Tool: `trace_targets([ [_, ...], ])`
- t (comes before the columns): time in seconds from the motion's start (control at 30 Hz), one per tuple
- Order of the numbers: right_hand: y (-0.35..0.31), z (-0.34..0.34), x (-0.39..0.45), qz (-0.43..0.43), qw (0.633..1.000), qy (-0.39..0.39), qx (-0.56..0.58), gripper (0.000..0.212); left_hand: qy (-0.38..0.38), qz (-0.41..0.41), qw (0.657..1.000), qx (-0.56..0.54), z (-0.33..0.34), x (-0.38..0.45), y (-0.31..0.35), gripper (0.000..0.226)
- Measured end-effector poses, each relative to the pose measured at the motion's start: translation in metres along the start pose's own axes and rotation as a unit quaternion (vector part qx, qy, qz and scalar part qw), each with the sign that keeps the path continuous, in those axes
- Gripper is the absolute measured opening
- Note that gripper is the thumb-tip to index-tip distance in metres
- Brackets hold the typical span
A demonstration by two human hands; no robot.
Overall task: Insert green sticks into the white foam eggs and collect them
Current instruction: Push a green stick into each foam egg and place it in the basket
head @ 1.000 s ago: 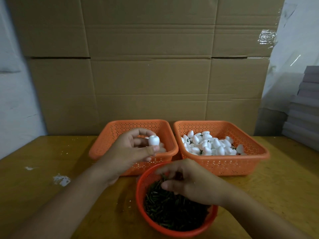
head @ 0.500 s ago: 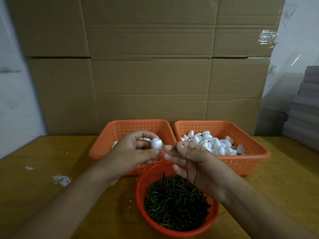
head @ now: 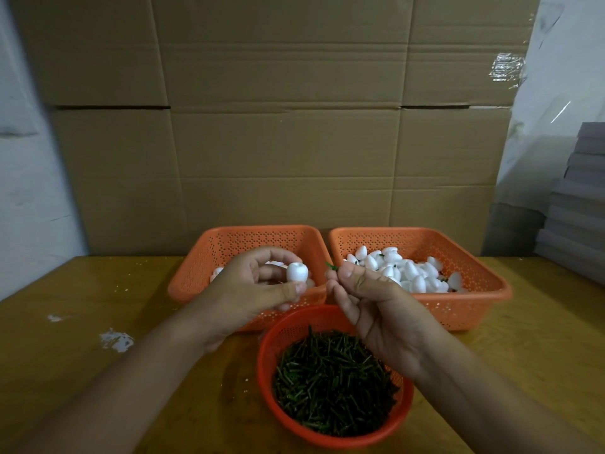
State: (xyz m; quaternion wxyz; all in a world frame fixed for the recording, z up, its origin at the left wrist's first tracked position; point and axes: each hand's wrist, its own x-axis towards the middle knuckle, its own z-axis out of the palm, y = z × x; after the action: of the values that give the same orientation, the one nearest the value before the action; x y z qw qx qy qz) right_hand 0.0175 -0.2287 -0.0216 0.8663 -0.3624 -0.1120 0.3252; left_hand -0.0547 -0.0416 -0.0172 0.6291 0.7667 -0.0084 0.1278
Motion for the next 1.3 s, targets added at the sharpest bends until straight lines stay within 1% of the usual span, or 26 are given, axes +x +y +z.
trace_targets([
  [0.07,0.000,0.000,0.000,-0.003,1.000,0.005,0.006,0.020,-0.004,0.000,1.000,-0.001,0.000,0.000,-0.001,0.041],
  [0.2,-0.001,0.000,-0.001,-0.001,1.000,-0.003,-0.011,0.007,-0.008,0.003,1.000,-0.007,0.000,0.000,-0.002,0.040],
  [0.23,-0.001,0.000,-0.001,-0.002,1.000,-0.008,-0.024,0.009,-0.010,0.005,1.000,-0.006,0.000,0.000,-0.002,0.040],
  [0.37,-0.002,-0.001,-0.002,-0.037,0.986,-0.009,-0.161,0.018,-0.015,0.009,1.000,0.005,-0.001,0.000,-0.001,0.042],
  [0.5,-0.006,-0.003,-0.002,-0.099,0.957,0.022,-0.273,0.029,-0.002,0.015,1.000,0.021,-0.001,0.000,-0.001,0.042],
  [0.57,-0.007,-0.004,-0.002,-0.129,0.935,0.039,-0.329,0.030,0.001,0.022,0.999,0.030,-0.001,0.000,-0.001,0.039],
  [0.67,-0.007,-0.007,-0.002,-0.178,0.905,0.053,-0.383,0.033,0.000,0.043,0.998,0.054,0.000,0.000,-0.001,0.030],
  [0.73,-0.007,-0.007,-0.002,-0.208,0.883,0.054,-0.417,0.034,0.004,0.061,0.995,0.075,0.000,-0.001,-0.002,0.030],
  [0.83,-0.005,-0.007,-0.002,-0.231,0.856,0.049,-0.460,0.031,0.013,0.074,0.993,0.096,0.001,-0.001,-0.004,0.034],
  [0.97,0.000,-0.008,-0.001,-0.249,0.823,0.050,-0.507,0.025,0.024,0.075,0.992,0.098,0.002,-0.001,-0.003,0.036],
  [1.03,0.001,-0.009,-0.002,-0.254,0.819,0.047,-0.512,0.024,0.022,0.075,0.992,0.101,0.002,-0.002,-0.002,0.036],
  [1.3,0.004,-0.011,0.000,-0.259,0.825,0.038,-0.501,0.021,-0.008,0.079,0.992,0.101,0.005,-0.005,0.002,0.035],
])
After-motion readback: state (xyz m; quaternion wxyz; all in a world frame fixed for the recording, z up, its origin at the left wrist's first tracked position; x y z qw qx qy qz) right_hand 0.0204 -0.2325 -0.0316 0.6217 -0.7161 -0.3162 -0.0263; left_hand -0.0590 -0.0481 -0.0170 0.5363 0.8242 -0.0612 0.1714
